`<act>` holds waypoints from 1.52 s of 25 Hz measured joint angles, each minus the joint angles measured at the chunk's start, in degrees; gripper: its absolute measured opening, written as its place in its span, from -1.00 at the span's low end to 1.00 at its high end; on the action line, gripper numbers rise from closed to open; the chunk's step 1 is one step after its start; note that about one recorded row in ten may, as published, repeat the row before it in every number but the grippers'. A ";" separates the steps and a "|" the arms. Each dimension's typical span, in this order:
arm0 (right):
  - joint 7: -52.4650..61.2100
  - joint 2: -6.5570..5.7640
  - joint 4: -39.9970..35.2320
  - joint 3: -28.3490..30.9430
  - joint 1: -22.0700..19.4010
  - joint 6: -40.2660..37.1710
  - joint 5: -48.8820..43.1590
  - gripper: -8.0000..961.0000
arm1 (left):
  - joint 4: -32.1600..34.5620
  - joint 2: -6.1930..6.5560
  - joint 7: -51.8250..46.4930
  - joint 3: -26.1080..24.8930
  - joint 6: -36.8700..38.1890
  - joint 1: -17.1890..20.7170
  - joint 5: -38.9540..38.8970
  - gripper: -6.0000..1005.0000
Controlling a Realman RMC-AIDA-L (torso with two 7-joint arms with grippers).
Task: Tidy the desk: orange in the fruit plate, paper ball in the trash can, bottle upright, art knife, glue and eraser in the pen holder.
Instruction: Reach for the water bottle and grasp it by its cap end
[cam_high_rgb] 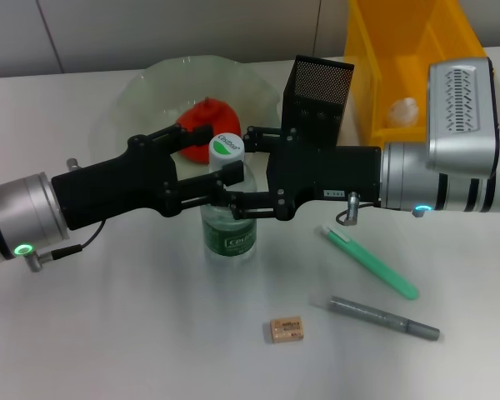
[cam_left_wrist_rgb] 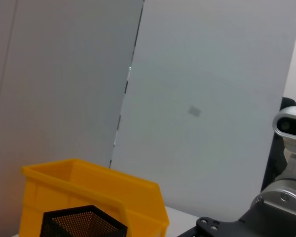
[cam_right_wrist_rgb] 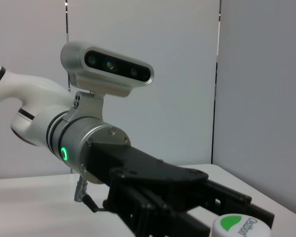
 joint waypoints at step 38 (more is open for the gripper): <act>0.32 -0.18 -0.68 -0.43 -1.73 -0.24 0.04 0.53 | -0.11 -0.25 0.07 3.64 -4.35 -1.48 -0.15 0.14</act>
